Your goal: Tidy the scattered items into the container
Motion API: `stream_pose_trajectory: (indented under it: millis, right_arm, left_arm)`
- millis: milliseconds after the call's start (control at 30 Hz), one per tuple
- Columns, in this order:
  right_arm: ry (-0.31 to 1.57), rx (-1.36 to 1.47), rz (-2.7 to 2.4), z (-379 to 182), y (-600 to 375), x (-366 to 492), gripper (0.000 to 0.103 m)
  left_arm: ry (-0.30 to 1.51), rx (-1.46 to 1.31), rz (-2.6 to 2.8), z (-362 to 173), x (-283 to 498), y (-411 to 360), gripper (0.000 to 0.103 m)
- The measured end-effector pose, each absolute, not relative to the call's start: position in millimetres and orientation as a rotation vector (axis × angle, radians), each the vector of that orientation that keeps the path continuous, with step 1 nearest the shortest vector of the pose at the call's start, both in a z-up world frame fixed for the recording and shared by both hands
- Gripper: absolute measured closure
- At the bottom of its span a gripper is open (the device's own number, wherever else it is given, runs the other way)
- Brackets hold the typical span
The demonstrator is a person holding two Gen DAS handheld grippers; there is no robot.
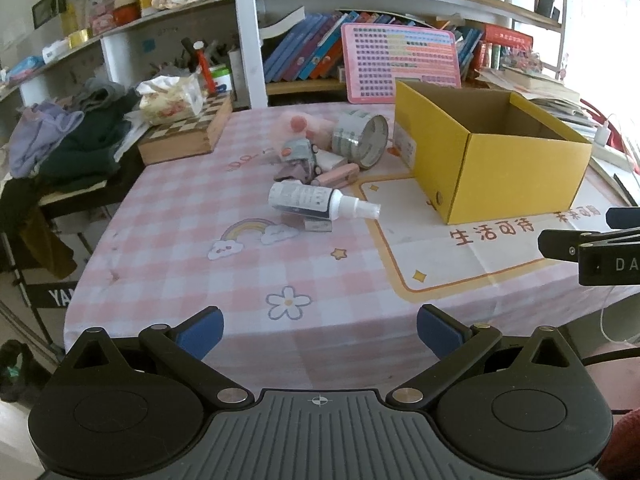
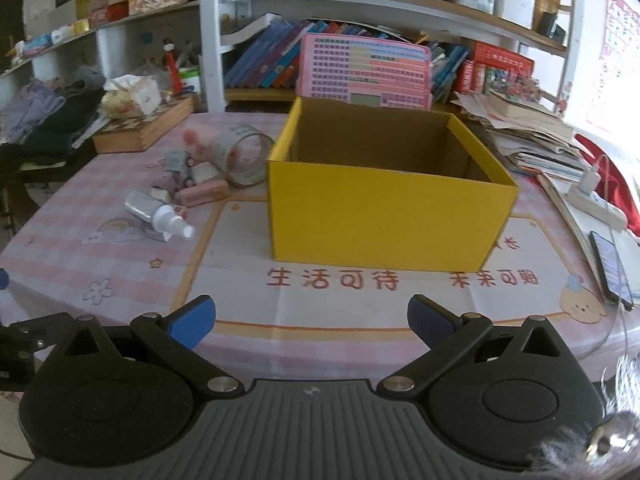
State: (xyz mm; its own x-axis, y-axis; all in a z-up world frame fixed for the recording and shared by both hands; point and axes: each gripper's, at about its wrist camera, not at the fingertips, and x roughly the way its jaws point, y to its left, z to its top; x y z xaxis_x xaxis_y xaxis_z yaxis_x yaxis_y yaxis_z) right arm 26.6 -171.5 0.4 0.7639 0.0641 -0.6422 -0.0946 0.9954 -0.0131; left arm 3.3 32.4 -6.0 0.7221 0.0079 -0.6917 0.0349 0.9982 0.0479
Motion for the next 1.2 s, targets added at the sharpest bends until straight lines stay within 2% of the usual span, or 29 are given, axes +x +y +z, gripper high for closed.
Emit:
stream_pose_trajectory:
  millis: [200, 533, 633, 1033, 1200]
  right_arm:
    - [0.655, -0.044, 0.160, 10, -161, 30, 0.003]
    - [0.603, -0.129, 0.333, 20, -133, 51, 0.027]
    - [0.591, -0.167, 0.393, 22, -122, 65, 0.032]
    - [0.610, -0.226, 0.570, 33, -105, 137, 0.043]
    - [0.620, -0.242, 0.611, 36, -99, 163, 0.043]
  left_arm:
    - [0.751, 0.048, 0.005, -4, 5, 40, 0.000]
    - [0.736, 0.027, 0.014, -4, 17, 42, 0.000]
    - [0.727, 0.018, 0.022, -4, 26, 43, 0.000]
    - [0.712, -0.063, 0.075, -9, 83, 45, 0.000]
    - [0.726, -0.139, 0.089, -16, 109, 49, 0.002]
